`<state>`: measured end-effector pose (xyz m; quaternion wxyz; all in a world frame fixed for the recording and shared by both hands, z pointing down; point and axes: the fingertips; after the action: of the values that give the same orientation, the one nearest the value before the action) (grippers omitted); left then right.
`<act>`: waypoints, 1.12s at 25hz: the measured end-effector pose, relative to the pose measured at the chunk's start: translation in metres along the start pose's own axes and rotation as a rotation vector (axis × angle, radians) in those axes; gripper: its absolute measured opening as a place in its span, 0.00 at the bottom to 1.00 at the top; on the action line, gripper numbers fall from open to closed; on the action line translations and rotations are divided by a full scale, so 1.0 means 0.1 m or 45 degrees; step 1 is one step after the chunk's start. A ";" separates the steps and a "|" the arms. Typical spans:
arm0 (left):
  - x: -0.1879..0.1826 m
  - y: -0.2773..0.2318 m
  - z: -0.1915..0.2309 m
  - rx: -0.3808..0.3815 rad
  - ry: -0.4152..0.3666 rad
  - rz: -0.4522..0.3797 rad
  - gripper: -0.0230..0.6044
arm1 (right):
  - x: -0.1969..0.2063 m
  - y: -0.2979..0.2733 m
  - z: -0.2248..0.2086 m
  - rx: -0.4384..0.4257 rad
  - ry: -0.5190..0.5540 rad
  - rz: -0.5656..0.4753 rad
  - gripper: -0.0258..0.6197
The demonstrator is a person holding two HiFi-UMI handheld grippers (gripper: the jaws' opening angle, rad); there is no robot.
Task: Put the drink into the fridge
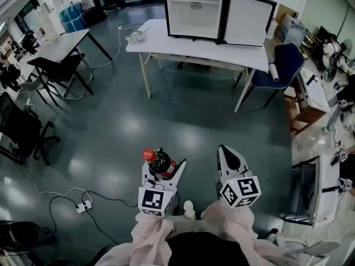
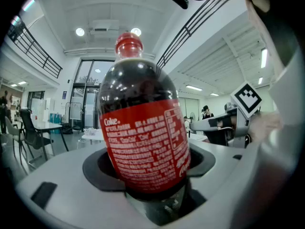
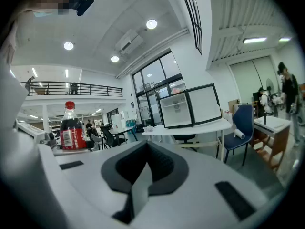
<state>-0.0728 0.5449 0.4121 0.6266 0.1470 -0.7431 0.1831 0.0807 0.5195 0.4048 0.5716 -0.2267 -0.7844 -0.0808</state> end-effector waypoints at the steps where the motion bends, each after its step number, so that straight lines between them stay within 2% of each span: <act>1: -0.01 0.05 -0.03 -0.005 -0.029 0.004 0.58 | 0.00 0.05 0.02 -0.001 -0.002 -0.004 0.05; 4: -0.02 0.20 -0.10 -0.021 -0.069 0.007 0.58 | -0.01 0.18 0.12 -0.016 0.007 -0.016 0.05; 7: -0.03 0.31 -0.11 -0.034 -0.041 -0.003 0.58 | -0.04 0.25 0.18 -0.019 0.033 -0.022 0.05; 13: -0.04 0.45 -0.13 -0.053 -0.035 -0.009 0.58 | -0.04 0.35 0.21 -0.017 -0.055 -0.035 0.06; 22: -0.02 0.56 -0.10 -0.085 -0.077 0.016 0.58 | -0.11 0.40 0.23 0.000 -0.032 -0.066 0.06; 28: 0.03 0.67 -0.05 -0.092 -0.050 0.021 0.58 | -0.02 0.43 0.32 -0.002 -0.018 -0.044 0.06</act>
<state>-0.0987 0.6069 0.4098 0.6153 0.1216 -0.7626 0.1585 0.0725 0.5691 0.3862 0.5644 -0.2140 -0.7922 -0.0895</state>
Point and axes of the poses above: the fingertips, and each gripper's own axes: y backward along the fingers, z to its left, x out of its underside, and after that the axes turned 8 degrees about -y, right-handed
